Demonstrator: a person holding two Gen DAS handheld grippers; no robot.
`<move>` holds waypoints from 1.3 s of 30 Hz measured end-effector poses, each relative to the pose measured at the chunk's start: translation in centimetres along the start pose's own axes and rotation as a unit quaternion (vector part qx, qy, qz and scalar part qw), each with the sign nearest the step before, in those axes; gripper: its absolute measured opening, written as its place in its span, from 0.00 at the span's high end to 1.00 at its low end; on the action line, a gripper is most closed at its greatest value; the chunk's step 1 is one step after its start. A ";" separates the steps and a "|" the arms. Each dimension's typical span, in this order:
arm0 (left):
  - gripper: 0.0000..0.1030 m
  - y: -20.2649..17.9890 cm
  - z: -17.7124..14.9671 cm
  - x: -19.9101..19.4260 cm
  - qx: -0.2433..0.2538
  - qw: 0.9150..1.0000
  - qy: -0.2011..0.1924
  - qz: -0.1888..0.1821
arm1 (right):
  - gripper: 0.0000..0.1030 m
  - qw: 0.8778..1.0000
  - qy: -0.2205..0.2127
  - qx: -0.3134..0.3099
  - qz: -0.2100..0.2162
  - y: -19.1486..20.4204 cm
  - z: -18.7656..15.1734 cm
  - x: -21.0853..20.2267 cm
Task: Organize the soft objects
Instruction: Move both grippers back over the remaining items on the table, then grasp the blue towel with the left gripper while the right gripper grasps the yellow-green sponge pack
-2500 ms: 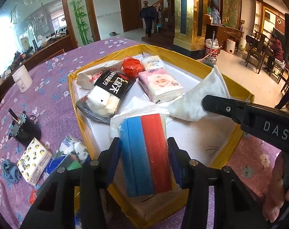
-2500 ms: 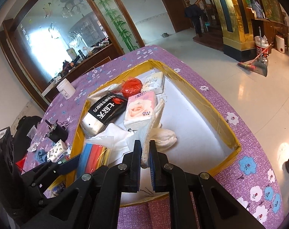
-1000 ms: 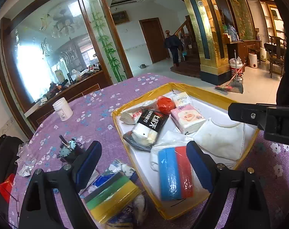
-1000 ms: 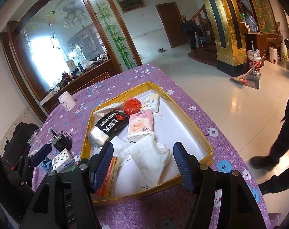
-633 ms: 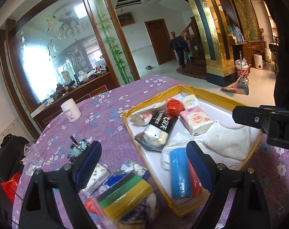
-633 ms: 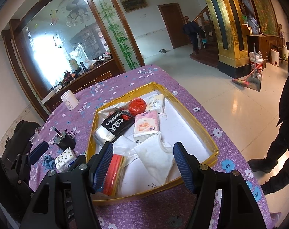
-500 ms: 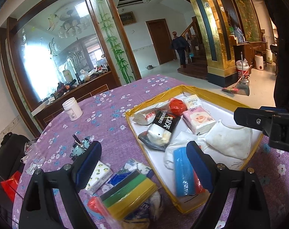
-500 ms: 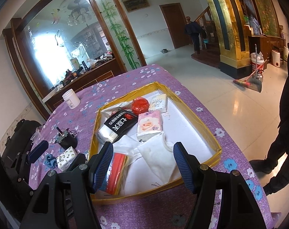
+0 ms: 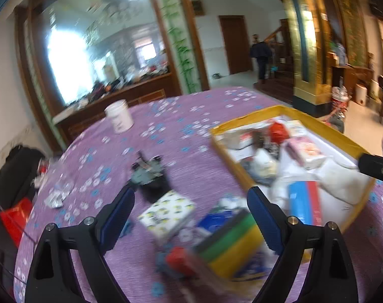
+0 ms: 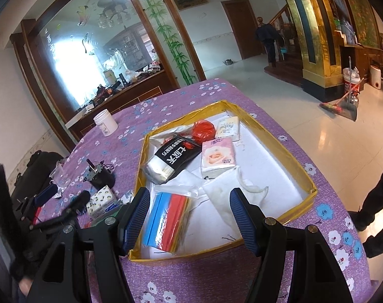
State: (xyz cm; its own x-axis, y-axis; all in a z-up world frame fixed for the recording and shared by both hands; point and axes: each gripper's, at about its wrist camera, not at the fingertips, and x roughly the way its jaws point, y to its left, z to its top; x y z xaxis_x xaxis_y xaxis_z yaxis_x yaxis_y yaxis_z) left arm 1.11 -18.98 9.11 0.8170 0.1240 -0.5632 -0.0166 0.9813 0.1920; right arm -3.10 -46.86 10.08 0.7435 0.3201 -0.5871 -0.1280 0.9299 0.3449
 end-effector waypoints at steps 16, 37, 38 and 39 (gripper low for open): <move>0.13 10.8 -2.4 5.4 -0.078 0.988 0.096 0.095 | 0.29 0.986 0.030 0.104 0.124 -2.8 0.8 2.5; 0.55 12.6 -4.8 11.1 -0.095 0.978 0.166 0.084 | 0.25 0.983 0.074 0.013 0.165 4.1 -0.8 4.1; 0.55 12.6 -4.7 10.8 -0.096 0.979 0.158 0.088 | 0.25 0.982 0.082 0.002 0.170 4.8 -1.2 4.4; 0.55 12.7 -4.6 10.5 -0.098 0.980 0.150 0.092 | 0.25 0.981 0.088 -0.008 0.173 5.6 -1.5 4.6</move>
State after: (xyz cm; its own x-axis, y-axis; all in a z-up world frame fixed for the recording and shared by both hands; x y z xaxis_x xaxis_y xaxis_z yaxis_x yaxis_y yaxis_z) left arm 6.82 -4.54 1.98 0.5842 0.3102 -0.7500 -0.2819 0.9441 0.1709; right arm -1.43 -39.92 8.22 0.5283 0.6424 -0.5552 -0.3637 0.7621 0.5357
